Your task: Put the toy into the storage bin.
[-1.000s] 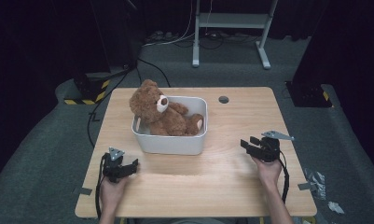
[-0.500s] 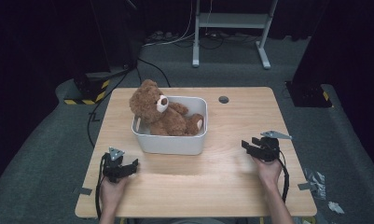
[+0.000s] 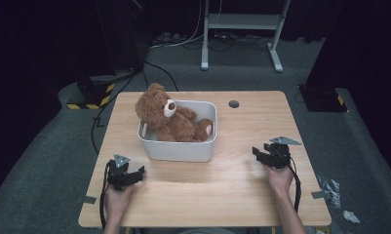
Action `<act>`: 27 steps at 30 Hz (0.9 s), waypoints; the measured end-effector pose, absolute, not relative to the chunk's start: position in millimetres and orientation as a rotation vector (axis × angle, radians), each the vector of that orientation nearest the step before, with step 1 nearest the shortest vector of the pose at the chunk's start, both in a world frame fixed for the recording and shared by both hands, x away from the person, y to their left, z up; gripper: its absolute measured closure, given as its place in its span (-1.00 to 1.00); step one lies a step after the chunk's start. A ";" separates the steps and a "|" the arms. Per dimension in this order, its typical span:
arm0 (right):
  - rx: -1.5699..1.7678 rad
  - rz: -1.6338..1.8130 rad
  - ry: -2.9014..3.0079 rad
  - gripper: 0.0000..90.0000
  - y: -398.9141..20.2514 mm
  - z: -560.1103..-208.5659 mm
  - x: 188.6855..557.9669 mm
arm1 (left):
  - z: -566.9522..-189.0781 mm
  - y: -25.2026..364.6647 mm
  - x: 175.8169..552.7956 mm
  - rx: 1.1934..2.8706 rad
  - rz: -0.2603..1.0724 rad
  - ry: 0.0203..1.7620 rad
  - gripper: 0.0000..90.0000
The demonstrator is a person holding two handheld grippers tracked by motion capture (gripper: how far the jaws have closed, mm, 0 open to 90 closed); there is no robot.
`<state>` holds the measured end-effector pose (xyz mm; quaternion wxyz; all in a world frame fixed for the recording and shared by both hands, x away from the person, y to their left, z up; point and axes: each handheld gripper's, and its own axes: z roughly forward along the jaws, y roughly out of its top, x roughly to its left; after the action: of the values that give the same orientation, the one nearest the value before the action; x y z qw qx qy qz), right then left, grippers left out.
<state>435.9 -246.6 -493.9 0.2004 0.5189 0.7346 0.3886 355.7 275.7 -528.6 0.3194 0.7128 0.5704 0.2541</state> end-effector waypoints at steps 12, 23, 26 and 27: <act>1.424 1.004 2.045 -0.09 -244.0 -498.0 438.7 | -528.7 275.8 355.8 1.874 0.668 1.499 -0.48; 1.459 0.917 2.064 -0.17 -243.0 -508.9 443.0 | -528.6 275.8 355.7 1.874 0.668 1.500 -0.48; 1.475 0.883 2.066 -0.18 -241.1 -516.6 444.7 | -528.6 275.7 355.7 1.874 0.668 1.500 -0.48; 1.482 0.865 2.080 -0.21 -240.5 -518.7 444.9 | -528.6 275.7 355.7 1.874 0.668 1.500 -0.48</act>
<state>444.9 -240.5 -518.7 0.2204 0.5360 0.7524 0.3129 355.7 275.7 -528.6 0.3193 0.7127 0.5705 0.2542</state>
